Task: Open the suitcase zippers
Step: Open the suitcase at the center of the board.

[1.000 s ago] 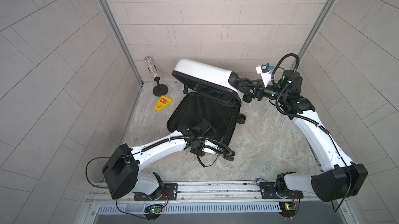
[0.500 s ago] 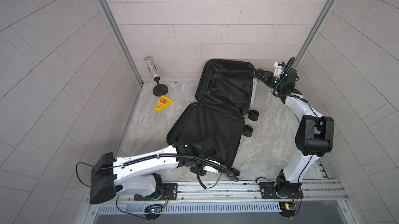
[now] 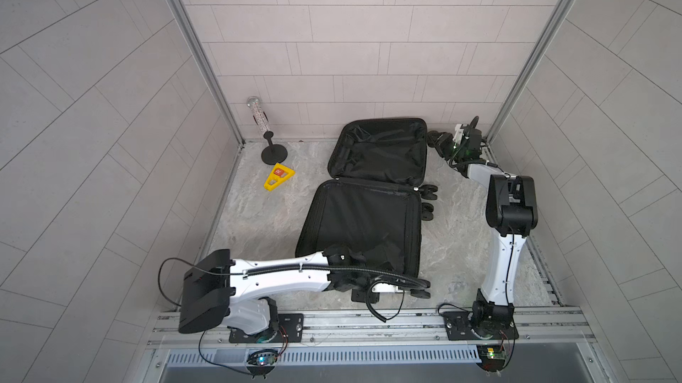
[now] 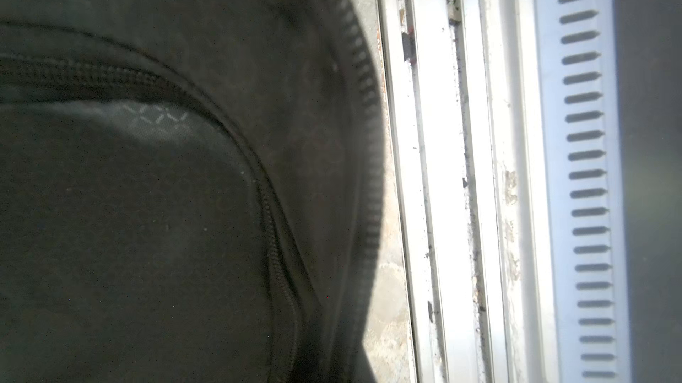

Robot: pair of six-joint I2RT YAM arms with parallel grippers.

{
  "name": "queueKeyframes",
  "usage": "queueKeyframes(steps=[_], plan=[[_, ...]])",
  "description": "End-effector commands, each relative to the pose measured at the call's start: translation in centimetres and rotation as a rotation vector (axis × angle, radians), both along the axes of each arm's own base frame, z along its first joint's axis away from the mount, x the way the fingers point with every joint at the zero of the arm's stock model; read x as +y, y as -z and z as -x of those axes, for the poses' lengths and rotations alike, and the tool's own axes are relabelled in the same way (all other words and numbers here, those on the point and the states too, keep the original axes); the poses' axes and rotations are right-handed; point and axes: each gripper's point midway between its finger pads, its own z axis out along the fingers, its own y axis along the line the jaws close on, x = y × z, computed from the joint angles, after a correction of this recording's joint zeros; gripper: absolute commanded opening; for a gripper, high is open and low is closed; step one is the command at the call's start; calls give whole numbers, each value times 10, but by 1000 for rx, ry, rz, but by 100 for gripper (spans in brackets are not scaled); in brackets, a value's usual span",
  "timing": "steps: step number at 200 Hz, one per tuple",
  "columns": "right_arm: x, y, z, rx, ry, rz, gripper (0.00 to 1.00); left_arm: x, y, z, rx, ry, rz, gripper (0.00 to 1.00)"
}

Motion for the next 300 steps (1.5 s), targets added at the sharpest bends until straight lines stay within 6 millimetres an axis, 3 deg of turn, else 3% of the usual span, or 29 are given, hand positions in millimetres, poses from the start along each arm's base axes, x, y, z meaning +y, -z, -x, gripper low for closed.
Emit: queueKeyframes(steps=[1,29,40,60,69,88,104,116,129,144,162,174,189,221,225,264,292,300], plan=[[-10,-15,-11,-86,47,100,35,-30,-10,-2,63,-83,77,0],[-25,5,-4,-1,77,164,56,-40,-12,-3,84,-102,99,0],[-34,9,0,25,96,186,62,-43,-17,-5,78,-112,119,8],[-49,1,10,18,127,220,77,-50,-30,-10,68,-135,166,42],[-55,-5,16,21,136,248,99,-51,-38,-11,64,-142,187,56],[-62,-22,30,6,148,305,100,-52,-62,-28,30,-225,260,81],[-63,-36,50,3,139,400,100,-41,-91,-64,-15,-363,367,100],[-65,-44,71,10,141,487,100,-20,-116,-102,-46,-514,462,100],[-70,-51,96,15,150,589,100,18,-141,-150,-105,-722,571,100],[-76,-53,125,34,158,706,100,74,-159,-200,-197,-959,695,100],[-83,-47,157,61,171,826,100,162,-175,-245,-371,-1281,833,100],[-86,-40,176,66,183,880,100,213,-174,-262,-437,-1444,868,100],[-89,-28,198,70,215,913,100,262,-159,-273,-553,-1595,799,100],[-89,-9,229,27,267,940,100,334,-120,-275,-760,-1790,650,100],[-88,2,236,39,263,940,100,340,-116,-274,-774,-1805,654,100],[-82,34,260,-3,288,932,100,376,-57,-263,-814,-1878,587,100],[-75,47,259,-72,294,901,100,373,-37,-285,-822,-1823,673,100],[-68,49,253,-87,249,894,100,374,-23,-289,-779,-1839,646,100]])
